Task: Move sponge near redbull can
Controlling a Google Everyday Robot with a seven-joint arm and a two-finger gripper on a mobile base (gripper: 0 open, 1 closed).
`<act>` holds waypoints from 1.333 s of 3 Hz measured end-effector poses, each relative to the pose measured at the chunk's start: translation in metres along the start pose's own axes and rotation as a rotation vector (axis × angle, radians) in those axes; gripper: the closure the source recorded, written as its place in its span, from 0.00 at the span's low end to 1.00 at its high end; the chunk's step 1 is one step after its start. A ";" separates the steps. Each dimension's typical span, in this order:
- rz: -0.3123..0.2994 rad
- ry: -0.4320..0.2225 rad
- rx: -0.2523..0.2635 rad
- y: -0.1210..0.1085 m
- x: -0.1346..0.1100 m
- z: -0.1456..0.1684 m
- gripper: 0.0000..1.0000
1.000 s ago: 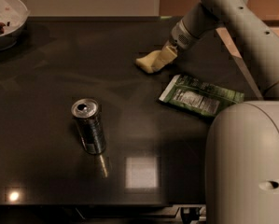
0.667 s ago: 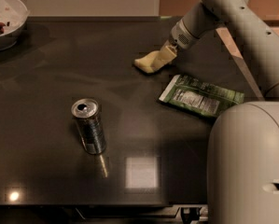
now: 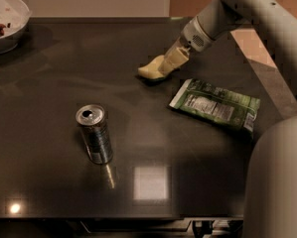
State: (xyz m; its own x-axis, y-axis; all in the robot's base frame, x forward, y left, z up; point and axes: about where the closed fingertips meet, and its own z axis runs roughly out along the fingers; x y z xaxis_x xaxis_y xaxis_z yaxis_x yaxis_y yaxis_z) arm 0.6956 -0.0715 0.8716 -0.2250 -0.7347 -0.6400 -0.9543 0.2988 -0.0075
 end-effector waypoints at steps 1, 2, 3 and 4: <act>-0.071 -0.033 -0.055 0.043 -0.015 -0.004 1.00; -0.146 -0.064 -0.114 0.090 -0.026 -0.002 1.00; -0.209 -0.088 -0.170 0.131 -0.034 0.004 1.00; -0.246 -0.116 -0.216 0.160 -0.042 0.007 1.00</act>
Offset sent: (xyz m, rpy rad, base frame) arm -0.1391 0.0715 0.0242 0.0918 -0.0380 0.3096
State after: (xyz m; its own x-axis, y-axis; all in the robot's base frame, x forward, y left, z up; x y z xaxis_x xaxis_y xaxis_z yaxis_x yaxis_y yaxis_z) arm 0.5536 0.0110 0.8921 0.0292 -0.6907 -0.7226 -0.9996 -0.0237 -0.0178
